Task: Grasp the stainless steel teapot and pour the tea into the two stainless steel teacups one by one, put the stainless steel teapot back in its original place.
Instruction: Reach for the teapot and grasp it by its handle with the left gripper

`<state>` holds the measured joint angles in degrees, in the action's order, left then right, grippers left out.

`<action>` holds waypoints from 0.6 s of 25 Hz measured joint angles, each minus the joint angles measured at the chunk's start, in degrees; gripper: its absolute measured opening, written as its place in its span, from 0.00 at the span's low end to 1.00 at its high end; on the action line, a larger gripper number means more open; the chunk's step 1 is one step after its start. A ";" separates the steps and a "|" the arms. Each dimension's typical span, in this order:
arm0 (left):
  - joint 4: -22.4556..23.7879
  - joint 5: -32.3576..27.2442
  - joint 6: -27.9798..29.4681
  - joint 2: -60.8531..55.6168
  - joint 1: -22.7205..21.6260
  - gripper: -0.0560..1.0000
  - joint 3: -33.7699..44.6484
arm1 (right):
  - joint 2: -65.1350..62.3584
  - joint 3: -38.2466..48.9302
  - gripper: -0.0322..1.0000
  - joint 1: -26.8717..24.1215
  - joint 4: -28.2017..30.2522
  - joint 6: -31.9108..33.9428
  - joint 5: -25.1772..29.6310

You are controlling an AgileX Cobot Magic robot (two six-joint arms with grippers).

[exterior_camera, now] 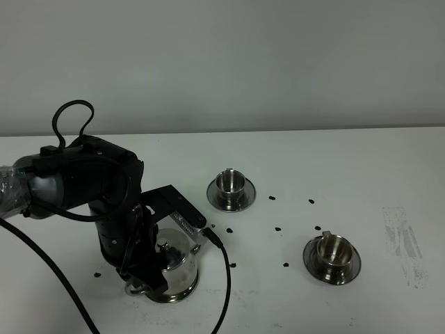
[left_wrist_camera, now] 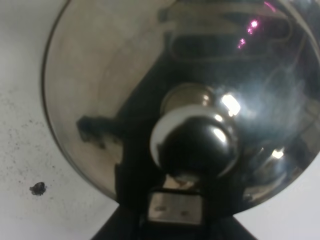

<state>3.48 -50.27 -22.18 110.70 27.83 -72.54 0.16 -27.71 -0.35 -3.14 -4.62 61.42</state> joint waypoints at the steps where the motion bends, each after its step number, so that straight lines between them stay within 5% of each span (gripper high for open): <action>1: -0.26 0.00 0.00 0.00 0.00 0.30 0.00 | 0.00 0.00 0.57 0.00 0.00 0.00 0.00; 15: -1.00 0.45 0.18 0.00 0.00 0.30 0.00 | 0.00 0.00 0.57 0.00 0.00 0.00 0.00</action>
<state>2.48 -49.81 -22.00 110.70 27.83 -72.54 0.16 -27.71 -0.35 -3.14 -4.62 61.42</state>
